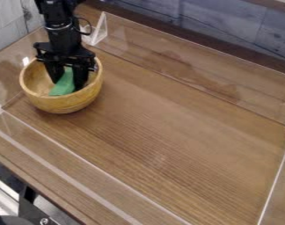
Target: Move green stick from inside the wooden bowl to the table next to it
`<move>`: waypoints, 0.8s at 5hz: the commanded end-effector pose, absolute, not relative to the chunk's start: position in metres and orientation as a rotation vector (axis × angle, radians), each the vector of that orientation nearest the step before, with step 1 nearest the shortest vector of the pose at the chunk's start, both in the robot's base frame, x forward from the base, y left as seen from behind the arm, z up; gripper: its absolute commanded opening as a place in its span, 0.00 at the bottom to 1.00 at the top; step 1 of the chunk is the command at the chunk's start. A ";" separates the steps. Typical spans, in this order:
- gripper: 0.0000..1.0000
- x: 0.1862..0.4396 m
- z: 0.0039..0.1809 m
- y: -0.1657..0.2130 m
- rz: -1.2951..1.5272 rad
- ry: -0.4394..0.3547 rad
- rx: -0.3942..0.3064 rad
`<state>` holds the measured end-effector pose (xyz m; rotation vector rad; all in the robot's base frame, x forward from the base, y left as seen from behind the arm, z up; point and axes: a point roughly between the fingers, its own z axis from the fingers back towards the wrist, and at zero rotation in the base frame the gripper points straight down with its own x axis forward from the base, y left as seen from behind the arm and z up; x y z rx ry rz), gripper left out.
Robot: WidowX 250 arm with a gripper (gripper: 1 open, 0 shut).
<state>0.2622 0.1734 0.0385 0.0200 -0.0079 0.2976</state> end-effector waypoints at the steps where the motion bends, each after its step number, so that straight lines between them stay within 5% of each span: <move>1: 0.00 0.270 0.060 0.180 0.309 -0.059 0.032; 4: 0.00 0.273 0.070 0.176 0.329 -0.064 0.009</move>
